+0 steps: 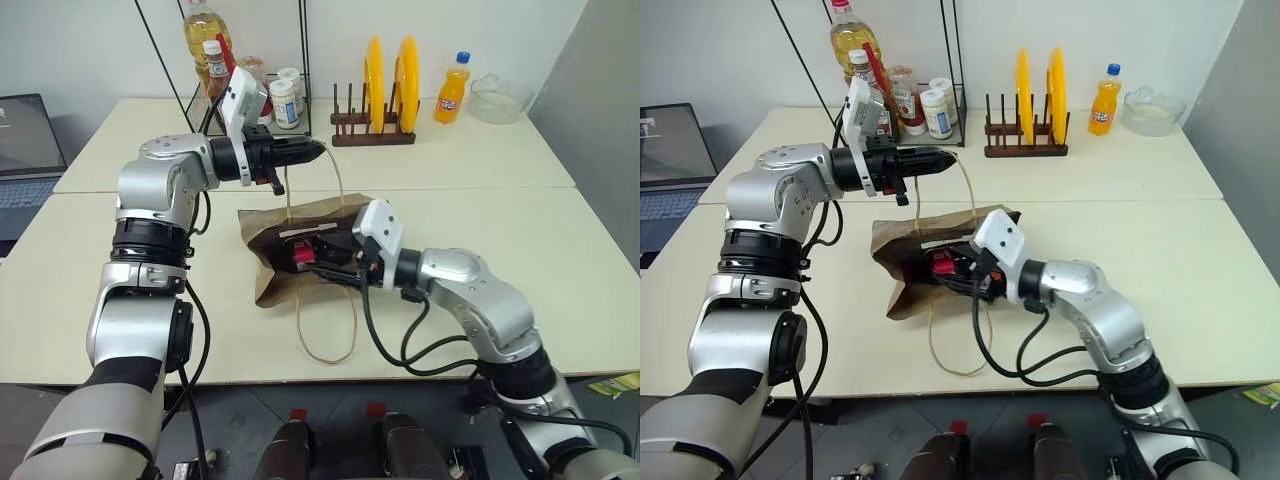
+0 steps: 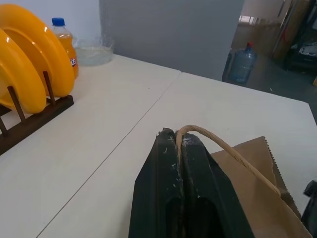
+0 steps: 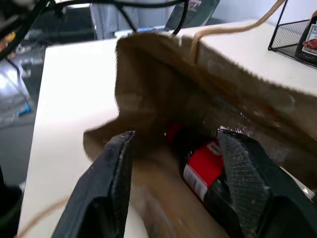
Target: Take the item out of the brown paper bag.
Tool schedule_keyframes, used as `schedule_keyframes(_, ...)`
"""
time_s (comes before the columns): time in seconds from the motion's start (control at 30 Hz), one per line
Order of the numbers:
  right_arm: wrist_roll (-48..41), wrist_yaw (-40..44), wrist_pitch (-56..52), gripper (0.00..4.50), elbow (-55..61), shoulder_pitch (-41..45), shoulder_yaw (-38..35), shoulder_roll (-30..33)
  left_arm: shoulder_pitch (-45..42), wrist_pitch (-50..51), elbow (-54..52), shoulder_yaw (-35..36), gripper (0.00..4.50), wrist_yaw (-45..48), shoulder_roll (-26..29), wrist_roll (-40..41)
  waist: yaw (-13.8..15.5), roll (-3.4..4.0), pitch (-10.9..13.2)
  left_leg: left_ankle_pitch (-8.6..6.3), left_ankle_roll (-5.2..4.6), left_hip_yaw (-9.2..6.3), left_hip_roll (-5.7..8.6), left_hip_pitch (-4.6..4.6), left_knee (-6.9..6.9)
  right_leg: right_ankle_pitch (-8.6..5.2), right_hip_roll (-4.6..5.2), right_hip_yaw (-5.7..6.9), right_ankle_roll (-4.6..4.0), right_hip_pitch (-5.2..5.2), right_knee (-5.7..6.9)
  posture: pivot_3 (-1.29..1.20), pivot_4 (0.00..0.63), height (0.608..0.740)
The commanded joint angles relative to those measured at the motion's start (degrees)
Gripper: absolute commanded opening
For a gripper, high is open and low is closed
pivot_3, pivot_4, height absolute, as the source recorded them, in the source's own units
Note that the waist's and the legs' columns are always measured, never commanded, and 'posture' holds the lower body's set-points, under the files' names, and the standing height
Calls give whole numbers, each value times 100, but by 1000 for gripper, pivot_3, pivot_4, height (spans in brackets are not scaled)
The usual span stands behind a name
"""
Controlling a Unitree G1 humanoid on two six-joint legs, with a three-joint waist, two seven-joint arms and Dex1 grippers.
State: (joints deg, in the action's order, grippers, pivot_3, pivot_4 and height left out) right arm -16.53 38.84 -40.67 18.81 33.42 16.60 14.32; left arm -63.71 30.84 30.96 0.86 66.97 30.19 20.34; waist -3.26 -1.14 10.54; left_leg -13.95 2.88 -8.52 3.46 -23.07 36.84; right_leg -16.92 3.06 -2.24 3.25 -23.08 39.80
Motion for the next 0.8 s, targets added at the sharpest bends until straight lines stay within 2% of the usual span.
schedule_keyframes(0.03,27,-239,17,2499,-107,116,107,-268,22,37,-347,152,0,10,79,147,-2,0,0,0,0,4,1,-2,0,0,0,-5,0,-7,7,0,150,740)
schedule_keyframes(0.13,-198,-219,49,2499,-256,112,36,-544,68,54,-411,150,0,5,65,150,-2,0,0,0,0,6,0,-4,1,0,0,-5,-1,-11,9,0,150,740)
schedule_keyframes(0.2,-281,-113,153,2013,-404,141,24,-663,82,70,-443,147,0,8,59,156,-2,0,0,0,0,8,1,-4,1,0,0,-7,-1,-11,9,0,150,740)
schedule_keyframes(0.37,-376,36,353,192,-639,230,-20,-781,115,64,-475,152,0,-5,41,160,-5,0,0,0,-1,13,1,-3,2,0,-1,-9,-1,-12,11,0,150,740)
schedule_keyframes(0.4,-353,36,395,9,-702,257,-18,-789,121,61,-480,152,0,-7,36,161,-4,0,0,0,-1,13,1,-3,2,0,-2,-9,-1,-12,11,0,150,740)
schedule_keyframes(0.6,100,-119,969,9,-1510,489,9,-750,133,70,-507,151,0,-27,3,184,-7,0,0,0,-1,16,1,-3,2,0,-2,-9,-1,-12,12,0,150,740)
schedule_keyframes(0.8,1427,-550,1710,9,-2323,784,567,-366,117,52,-491,136,0,-50,-25,205,-16,0,0,0,0,20,1,-2,3,0,-2,-11,-1,-14,15,0,150,740)
